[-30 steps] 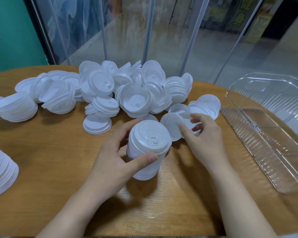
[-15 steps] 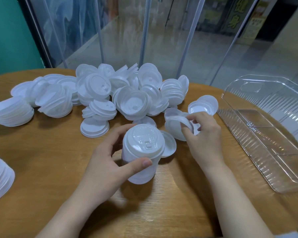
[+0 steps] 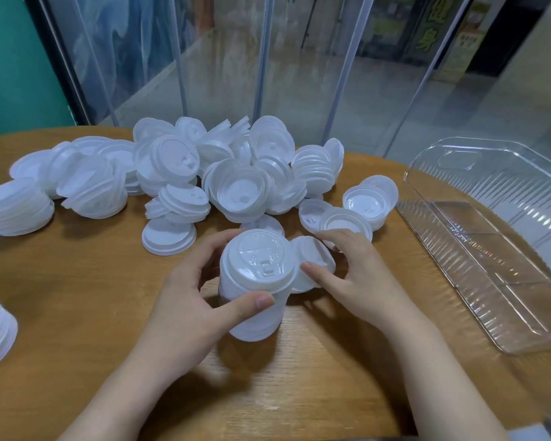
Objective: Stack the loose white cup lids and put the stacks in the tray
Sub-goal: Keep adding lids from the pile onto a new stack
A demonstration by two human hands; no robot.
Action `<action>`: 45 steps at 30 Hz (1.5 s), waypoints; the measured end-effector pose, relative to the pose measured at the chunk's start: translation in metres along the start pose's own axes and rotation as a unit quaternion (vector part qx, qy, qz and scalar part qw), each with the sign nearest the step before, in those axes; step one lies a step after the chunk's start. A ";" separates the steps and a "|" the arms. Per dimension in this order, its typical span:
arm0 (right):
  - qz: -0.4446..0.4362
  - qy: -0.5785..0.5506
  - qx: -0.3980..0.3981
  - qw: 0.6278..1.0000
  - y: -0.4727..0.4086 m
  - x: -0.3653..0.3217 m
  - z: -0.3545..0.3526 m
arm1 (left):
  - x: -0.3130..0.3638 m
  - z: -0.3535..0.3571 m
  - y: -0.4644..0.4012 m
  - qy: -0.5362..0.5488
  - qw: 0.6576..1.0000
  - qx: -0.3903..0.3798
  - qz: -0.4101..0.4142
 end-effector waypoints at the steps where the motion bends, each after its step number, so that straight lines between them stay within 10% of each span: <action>1: 0.006 0.010 -0.007 1.000 0.000 0.000 0.001 | 0.000 0.000 0.000 0.000 1.000 0.000 0.000; 18: -0.047 -0.311 0.099 0.944 0.018 -0.046 -0.036 | -0.003 0.000 0.001 0.001 1.000 0.004 -0.009; 45: -0.104 -0.199 -0.042 0.973 0.023 -0.095 -0.004 | -0.004 -0.003 0.001 0.010 1.000 -0.008 -0.010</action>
Point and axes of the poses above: each hand's wrist, its own y-axis away from the middle knuckle, its own z-axis out of the palm, x = y × z, the point moved 6 cm from there along -y, towards the middle knuckle, and after that the axes turned 6 degrees about z, right-handed, at the moved point
